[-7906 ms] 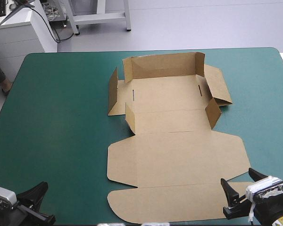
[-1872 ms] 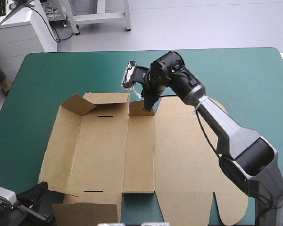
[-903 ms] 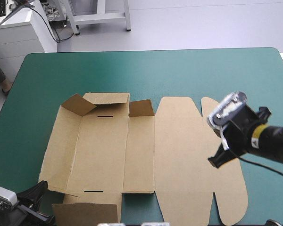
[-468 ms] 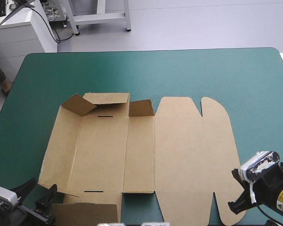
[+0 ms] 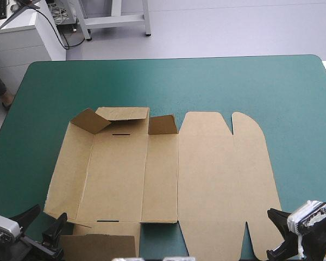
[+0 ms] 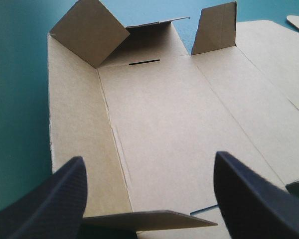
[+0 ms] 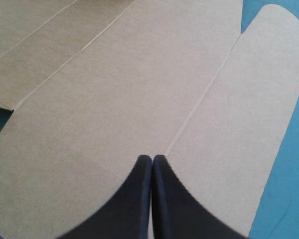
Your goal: Fold the box
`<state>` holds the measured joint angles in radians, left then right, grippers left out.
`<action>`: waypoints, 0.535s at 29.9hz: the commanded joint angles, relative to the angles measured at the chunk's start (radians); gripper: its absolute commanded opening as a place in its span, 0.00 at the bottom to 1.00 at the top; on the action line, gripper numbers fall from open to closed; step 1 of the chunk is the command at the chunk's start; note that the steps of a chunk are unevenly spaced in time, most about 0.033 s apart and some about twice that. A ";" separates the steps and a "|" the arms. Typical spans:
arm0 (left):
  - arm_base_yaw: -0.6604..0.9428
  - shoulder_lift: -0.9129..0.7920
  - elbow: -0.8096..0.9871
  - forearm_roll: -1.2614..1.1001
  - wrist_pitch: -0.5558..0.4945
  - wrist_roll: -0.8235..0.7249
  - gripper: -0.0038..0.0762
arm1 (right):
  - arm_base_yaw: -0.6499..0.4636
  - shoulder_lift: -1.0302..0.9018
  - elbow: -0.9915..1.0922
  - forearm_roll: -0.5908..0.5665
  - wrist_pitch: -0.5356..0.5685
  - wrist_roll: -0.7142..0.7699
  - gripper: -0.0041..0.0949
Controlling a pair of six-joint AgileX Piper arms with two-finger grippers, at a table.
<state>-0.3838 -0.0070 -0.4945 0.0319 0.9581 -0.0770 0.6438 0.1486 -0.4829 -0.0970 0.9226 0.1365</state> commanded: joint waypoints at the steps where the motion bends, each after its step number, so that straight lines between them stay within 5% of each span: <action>1: -0.006 0.023 -0.023 0.000 -0.075 -0.054 0.68 | -0.003 -0.005 -0.019 -0.003 -0.093 0.001 0.03; 10: -0.006 0.240 -0.124 0.060 -0.065 -0.161 0.68 | -0.003 -0.007 -0.019 0.015 -0.089 -0.003 0.03; 16: -0.006 0.553 -0.308 0.152 0.072 -0.191 0.68 | -0.003 -0.007 -0.019 0.020 -0.089 -0.003 0.02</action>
<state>-0.3838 0.4199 -0.7067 0.1278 1.0226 -0.2410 0.6438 0.1281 -0.4805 -0.0773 0.9035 0.1394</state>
